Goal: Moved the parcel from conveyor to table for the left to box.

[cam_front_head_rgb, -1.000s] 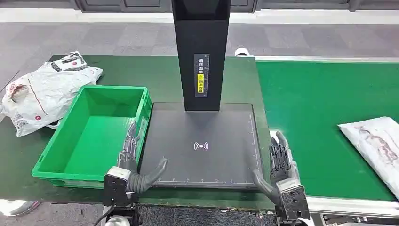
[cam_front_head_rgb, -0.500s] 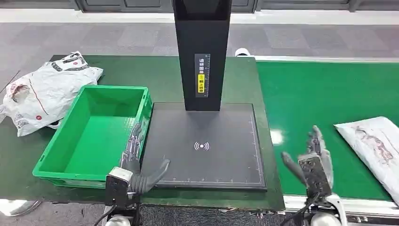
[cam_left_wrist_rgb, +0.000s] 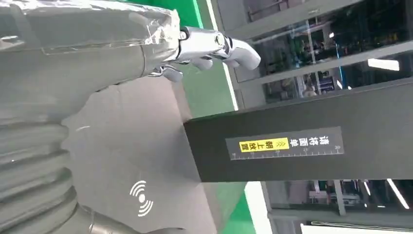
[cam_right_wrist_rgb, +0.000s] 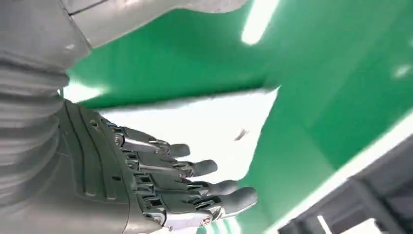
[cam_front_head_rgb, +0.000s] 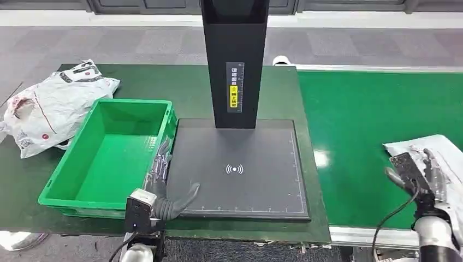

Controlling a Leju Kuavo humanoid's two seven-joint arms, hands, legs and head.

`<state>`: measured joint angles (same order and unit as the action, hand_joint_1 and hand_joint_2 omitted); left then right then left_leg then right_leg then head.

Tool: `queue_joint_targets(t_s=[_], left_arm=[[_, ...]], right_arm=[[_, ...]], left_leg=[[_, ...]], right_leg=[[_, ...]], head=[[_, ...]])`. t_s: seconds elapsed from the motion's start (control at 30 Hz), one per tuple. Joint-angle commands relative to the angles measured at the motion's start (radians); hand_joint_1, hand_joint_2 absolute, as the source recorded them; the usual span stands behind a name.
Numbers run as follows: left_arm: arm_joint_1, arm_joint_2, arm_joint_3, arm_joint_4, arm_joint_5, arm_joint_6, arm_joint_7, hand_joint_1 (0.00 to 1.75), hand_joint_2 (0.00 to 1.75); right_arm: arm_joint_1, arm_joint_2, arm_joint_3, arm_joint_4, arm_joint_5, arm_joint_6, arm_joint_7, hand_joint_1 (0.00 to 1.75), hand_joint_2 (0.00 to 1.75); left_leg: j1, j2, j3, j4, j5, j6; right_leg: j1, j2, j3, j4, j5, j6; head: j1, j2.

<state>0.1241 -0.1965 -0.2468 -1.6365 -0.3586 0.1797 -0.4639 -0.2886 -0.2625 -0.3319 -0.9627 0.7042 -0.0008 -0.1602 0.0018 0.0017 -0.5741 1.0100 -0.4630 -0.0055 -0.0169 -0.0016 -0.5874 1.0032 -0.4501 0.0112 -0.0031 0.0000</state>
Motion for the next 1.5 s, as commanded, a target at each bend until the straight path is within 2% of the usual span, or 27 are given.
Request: queue_joint_targets(t_s=[0.03,0.07,0.27,0.47,0.6,0.8,1.3,1.5], left_arm=[[-0.037,0.032,0.009,0.067,0.003,-0.006,-0.004,0.0,1.75],[-0.036,0.034,0.008,0.066,0.004,-0.005,-0.004,0.0,1.75],[-0.039,0.063,0.011,0.077,0.034,0.017,-0.027,0.0,1.75],[-0.034,0.064,0.028,0.08,0.047,0.01,-0.038,0.0,1.75],[-0.035,0.058,0.031,0.085,0.045,0.013,-0.041,0.0,1.75],[-0.085,0.058,0.026,0.114,0.045,0.006,-0.036,0.0,1.75],[-0.098,0.044,0.024,0.144,0.041,0.002,-0.034,0.0,1.75],[-0.104,0.035,0.022,0.143,0.034,-0.006,-0.023,0.0,1.75]], right_arm=[[-0.141,-0.061,0.001,0.299,0.007,-0.003,-0.003,0.0,1.75],[-0.149,-0.068,0.017,0.311,0.026,-0.013,0.006,0.0,1.75],[-0.348,-0.113,0.128,0.552,0.105,0.03,0.036,0.0,1.75],[-0.471,-0.159,0.371,0.667,0.292,0.213,0.05,0.0,1.75],[-0.528,-0.14,0.461,0.683,0.35,0.28,0.062,0.0,1.75],[-0.524,-0.171,0.556,0.693,0.398,0.367,0.009,0.0,1.75],[-0.539,-0.175,0.599,0.703,0.43,0.389,0.077,0.0,1.75],[-0.528,-0.205,0.602,0.704,0.434,0.379,0.125,0.0,1.75]], left_leg=[[0.0,0.001,0.002,-0.002,0.001,-0.001],[0.0,0.0,0.001,-0.001,0.0,0.0],[0.0,0.004,0.0,-0.002,0.0,0.0],[-0.001,0.002,-0.001,-0.001,0.001,0.0],[-0.001,0.004,-0.001,-0.002,0.002,0.001],[0.0,-0.003,0.0,-0.001,0.003,0.001],[-0.001,-0.003,-0.001,-0.001,0.002,0.001],[0.0,-0.004,-0.002,0.0,0.002,0.001]], right_leg=[[0.0,0.001,0.001,-0.002,0.001,-0.001],[0.0,0.0,0.001,-0.001,0.0,-0.001],[0.0,0.005,-0.001,-0.001,0.002,-0.001],[-0.001,0.003,-0.002,0.0,0.001,0.0],[-0.001,0.004,-0.002,0.0,0.002,-0.001],[0.0,-0.002,-0.001,-0.001,0.001,0.0],[0.0,-0.001,-0.001,0.0,0.001,0.0],[0.0,-0.003,-0.001,0.0,0.001,0.0]], head=[[0.0,0.0],[0.0,0.0],[0.0,0.0],[0.0,0.0],[0.0,0.0],[0.0,0.0],[0.0,0.0],[0.0,0.0]])
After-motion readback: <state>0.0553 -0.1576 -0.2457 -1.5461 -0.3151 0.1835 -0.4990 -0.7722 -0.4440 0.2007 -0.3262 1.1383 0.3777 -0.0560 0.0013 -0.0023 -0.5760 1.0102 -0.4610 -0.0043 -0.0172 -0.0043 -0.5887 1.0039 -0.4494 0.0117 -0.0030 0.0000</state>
